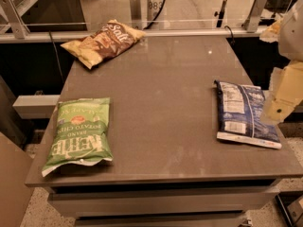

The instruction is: Move blue chip bag near green jalapeno chip bag

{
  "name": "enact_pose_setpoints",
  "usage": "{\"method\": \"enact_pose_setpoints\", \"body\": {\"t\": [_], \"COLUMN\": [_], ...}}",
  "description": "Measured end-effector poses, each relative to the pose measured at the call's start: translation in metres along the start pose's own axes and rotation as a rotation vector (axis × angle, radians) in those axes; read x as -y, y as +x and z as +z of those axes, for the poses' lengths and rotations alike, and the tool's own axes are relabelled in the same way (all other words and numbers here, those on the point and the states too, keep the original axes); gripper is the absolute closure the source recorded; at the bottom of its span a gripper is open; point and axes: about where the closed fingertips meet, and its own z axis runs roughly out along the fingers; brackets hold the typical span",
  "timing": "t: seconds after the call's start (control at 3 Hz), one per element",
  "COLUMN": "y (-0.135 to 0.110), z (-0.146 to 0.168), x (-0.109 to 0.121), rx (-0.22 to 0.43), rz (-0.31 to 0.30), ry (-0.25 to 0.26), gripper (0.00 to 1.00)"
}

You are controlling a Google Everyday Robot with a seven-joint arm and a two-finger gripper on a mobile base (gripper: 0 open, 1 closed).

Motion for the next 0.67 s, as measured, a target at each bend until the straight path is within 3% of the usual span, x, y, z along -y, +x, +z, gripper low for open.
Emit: {"method": "enact_pose_setpoints", "body": {"t": [0.67], "y": [-0.0016], "z": [0.0027], "x": [-0.0001], "rx": [0.038], "rz": [-0.002], "ry": [-0.005], "gripper": [0.00]}}
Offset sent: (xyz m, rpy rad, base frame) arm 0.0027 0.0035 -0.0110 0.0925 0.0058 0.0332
